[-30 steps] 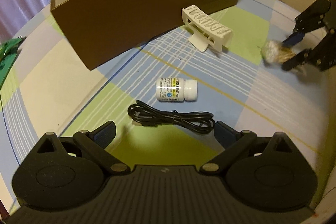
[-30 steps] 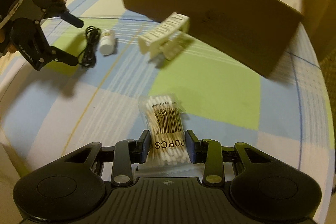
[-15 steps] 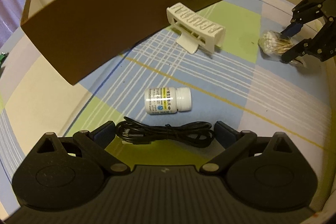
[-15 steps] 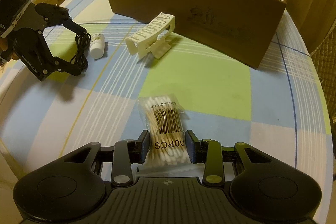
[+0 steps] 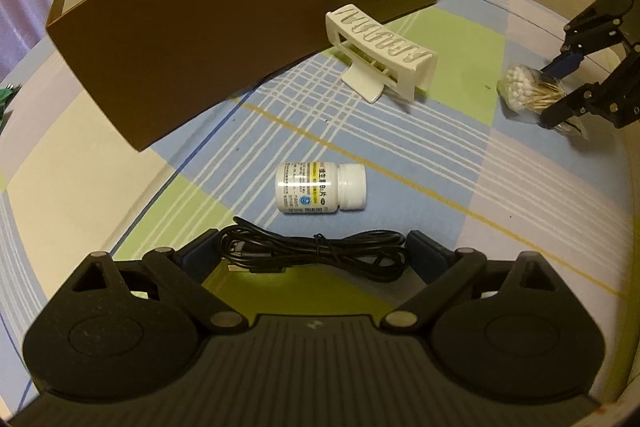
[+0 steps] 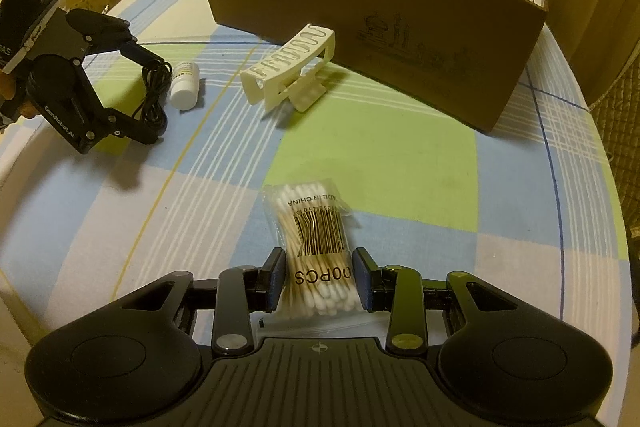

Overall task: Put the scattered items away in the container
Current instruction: 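Lift the cotton-swab bag with the right gripper while the left lowers onto the black cable, then carry the black cable and cotton-swab bag over the brown box with both grippers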

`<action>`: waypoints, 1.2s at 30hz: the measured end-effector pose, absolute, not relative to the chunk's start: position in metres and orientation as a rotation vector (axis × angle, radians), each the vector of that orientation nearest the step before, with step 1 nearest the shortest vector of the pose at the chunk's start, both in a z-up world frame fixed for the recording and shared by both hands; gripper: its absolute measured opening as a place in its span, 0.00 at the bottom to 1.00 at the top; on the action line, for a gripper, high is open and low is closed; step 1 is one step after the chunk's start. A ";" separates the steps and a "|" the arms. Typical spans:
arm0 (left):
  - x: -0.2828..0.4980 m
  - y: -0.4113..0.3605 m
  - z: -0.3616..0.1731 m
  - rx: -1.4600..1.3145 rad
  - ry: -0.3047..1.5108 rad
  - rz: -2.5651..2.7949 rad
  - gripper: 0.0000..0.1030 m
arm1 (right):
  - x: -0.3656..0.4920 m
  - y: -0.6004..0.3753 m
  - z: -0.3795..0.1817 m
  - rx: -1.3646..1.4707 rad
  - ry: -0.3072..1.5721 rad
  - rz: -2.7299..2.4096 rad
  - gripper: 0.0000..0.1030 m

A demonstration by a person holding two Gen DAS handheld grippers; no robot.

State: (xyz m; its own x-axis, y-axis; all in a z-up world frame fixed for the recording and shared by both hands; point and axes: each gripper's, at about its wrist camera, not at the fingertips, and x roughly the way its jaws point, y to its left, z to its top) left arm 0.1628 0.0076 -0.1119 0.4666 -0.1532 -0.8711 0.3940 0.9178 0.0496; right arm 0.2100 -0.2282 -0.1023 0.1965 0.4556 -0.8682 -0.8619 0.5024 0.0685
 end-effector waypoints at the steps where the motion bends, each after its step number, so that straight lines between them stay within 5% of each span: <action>1: 0.162 0.007 -0.112 0.254 1.040 -0.330 0.93 | 0.209 -0.228 -0.102 -0.497 0.988 0.974 0.32; 36: 0.133 0.001 -0.038 0.059 0.917 -0.148 0.93 | 0.211 -0.232 -0.049 -0.310 0.939 0.917 0.24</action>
State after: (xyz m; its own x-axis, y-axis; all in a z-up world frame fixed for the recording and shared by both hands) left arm 0.1333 0.0007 -0.0384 0.5989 -0.1028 -0.7942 0.1531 0.9881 -0.0124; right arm 0.2109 -0.2319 -0.0485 0.2615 0.5386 -0.8010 -0.7879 0.5985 0.1452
